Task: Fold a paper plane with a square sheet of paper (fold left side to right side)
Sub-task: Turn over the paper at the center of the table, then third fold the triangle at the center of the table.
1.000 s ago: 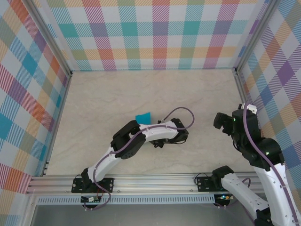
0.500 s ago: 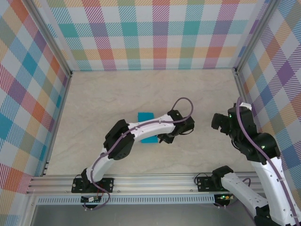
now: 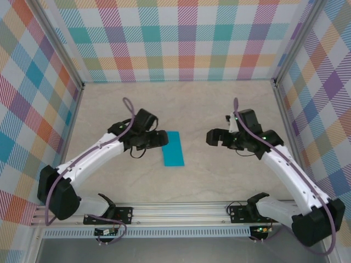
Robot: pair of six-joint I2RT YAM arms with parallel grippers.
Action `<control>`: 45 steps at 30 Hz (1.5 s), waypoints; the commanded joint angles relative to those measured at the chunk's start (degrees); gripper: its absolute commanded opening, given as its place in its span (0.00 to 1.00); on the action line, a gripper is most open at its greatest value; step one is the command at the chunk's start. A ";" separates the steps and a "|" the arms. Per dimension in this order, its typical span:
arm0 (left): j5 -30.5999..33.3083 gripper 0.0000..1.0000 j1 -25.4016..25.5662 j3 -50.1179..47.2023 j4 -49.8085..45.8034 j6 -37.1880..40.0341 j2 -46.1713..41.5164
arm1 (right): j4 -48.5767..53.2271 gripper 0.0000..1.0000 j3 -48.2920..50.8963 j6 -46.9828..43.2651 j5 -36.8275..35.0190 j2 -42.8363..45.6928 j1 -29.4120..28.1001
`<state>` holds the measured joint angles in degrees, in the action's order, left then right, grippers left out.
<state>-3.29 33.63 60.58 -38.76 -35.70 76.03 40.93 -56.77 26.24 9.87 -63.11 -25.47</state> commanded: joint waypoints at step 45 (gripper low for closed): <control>-20.91 0.12 -9.28 -6.67 34.63 -2.61 24.31 | -30.83 0.93 11.97 -20.65 -31.89 -11.31 -40.74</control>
<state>-23.16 25.34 52.49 -4.10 -39.16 99.57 21.06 -47.51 14.63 -12.45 -72.14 -61.45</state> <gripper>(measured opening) 0.132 0.929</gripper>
